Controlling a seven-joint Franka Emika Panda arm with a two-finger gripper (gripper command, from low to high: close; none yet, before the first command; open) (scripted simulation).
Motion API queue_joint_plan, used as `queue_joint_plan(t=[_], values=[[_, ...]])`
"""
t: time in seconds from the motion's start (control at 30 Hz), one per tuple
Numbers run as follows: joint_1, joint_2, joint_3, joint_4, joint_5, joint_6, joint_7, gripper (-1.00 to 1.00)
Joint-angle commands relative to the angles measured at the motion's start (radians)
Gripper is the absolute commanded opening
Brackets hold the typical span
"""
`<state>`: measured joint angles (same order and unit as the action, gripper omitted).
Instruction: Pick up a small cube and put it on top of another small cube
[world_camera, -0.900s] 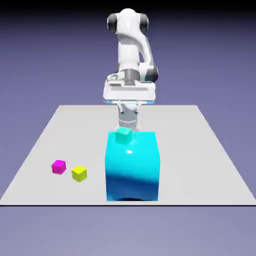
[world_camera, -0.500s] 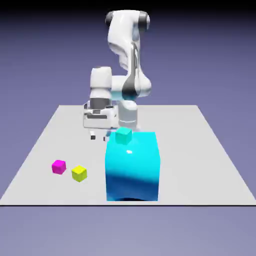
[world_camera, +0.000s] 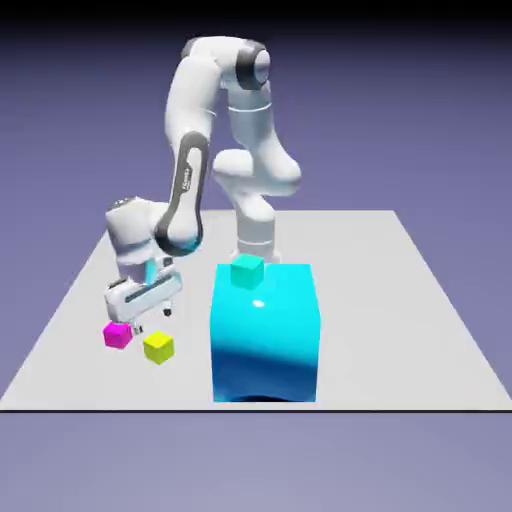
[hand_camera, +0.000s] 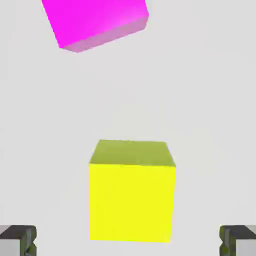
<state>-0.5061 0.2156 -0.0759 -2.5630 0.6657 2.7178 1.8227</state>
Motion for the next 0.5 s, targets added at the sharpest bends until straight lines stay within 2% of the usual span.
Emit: queue_joint_plan(t=[0.0, 0.13, 0.17, 0.4, 0.47], values=[[-0.008, 0.036, 0.018, 0.012, 0.037, 0.022, -0.03, 0.0], [-0.038, 0.181, 0.091, 0.061, 0.183, 0.112, -0.15, 0.0], [-0.038, 0.181, 0.091, 0.061, 0.183, 0.112, -0.15, -1.0], [0.008, -0.036, -0.018, -0.012, -0.037, -0.022, 0.03, -1.0], [0.04, -0.031, -0.091, 0.02, -0.068, -0.077, -0.052, -1.0]])
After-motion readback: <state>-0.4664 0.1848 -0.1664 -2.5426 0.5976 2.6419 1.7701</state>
